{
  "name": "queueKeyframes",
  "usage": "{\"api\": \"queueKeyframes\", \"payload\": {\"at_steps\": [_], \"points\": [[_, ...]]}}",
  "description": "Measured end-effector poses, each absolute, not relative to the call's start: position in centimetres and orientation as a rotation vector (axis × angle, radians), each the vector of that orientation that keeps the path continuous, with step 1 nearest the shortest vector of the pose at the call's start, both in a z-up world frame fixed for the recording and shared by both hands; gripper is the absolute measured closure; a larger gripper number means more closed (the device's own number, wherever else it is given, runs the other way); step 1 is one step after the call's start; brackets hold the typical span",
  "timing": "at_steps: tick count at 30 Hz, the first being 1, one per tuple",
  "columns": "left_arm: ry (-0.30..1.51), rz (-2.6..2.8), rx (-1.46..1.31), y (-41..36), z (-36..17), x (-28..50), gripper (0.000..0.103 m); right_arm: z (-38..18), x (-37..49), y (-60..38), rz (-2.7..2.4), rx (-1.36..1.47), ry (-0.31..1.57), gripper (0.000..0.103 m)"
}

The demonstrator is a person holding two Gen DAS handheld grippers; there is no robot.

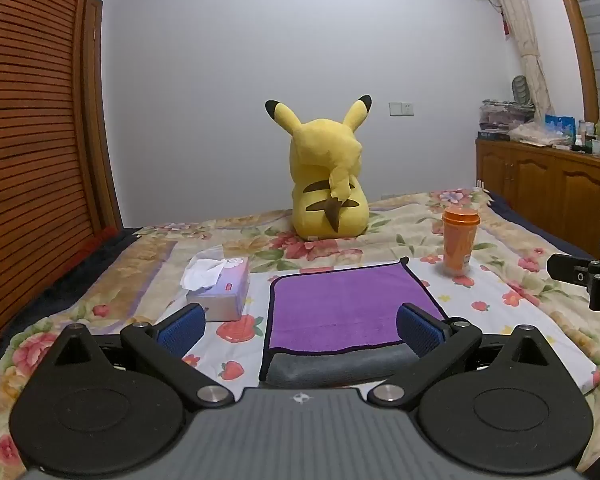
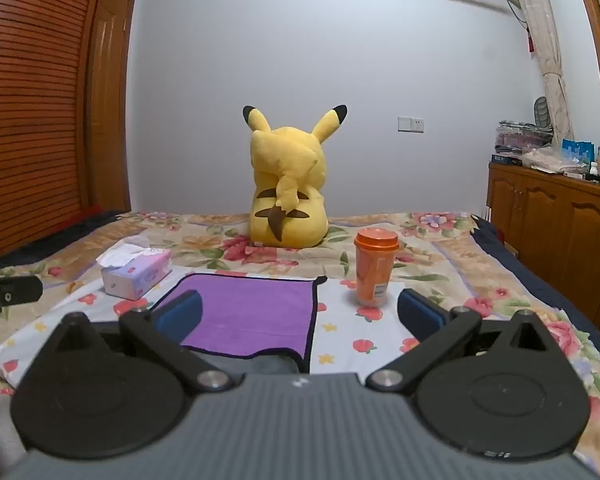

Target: Fold towel

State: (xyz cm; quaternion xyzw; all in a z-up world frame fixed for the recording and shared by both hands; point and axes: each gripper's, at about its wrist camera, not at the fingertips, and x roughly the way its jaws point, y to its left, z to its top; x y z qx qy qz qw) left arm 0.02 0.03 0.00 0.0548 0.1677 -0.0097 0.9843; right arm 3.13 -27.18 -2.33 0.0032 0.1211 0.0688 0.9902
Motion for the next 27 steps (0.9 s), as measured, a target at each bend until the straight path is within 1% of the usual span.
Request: {"api": "queueKeyframes", "payload": {"at_steps": [27], "points": [[0.333,-0.017,0.112,0.07,0.36,-0.19,0.000,-2.34,3.11,-27.13,0.137,0.008,0.243,0.000]]}}
